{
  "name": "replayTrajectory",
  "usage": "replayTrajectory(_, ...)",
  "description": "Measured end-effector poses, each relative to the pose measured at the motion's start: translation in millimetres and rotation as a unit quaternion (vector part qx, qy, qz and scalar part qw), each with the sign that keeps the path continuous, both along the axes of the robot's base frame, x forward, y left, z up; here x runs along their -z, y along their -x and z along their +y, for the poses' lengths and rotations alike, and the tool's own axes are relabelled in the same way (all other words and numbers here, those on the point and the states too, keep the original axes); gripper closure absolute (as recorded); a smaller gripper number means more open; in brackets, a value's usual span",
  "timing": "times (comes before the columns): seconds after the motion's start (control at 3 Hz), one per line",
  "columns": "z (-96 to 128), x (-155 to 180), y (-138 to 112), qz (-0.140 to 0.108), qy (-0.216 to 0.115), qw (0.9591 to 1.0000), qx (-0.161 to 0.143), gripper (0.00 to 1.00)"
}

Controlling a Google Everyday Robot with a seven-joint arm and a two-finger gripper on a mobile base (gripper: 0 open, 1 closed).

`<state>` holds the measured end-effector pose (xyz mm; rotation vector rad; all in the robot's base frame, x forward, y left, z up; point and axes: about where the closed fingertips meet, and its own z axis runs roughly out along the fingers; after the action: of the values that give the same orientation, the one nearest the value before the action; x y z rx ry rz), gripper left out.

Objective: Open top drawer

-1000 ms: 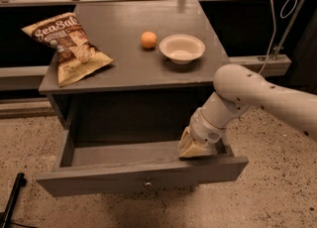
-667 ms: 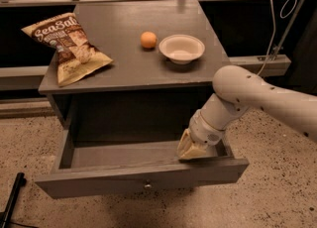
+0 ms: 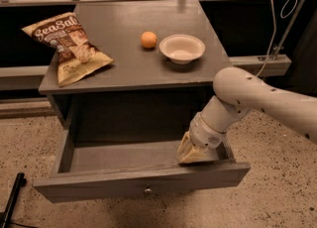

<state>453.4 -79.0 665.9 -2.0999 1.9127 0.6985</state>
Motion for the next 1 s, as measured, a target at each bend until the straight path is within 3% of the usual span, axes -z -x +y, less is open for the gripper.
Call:
replayTrajectory(0.33,-10.0,-2.6,3.5,-0.001,-0.009,0.9999,0.012,1.00)
replayTrajectory(1.0,-64.5,-44.7,-27.4,-0.069,-0.007,0.9955,0.064,1.00)
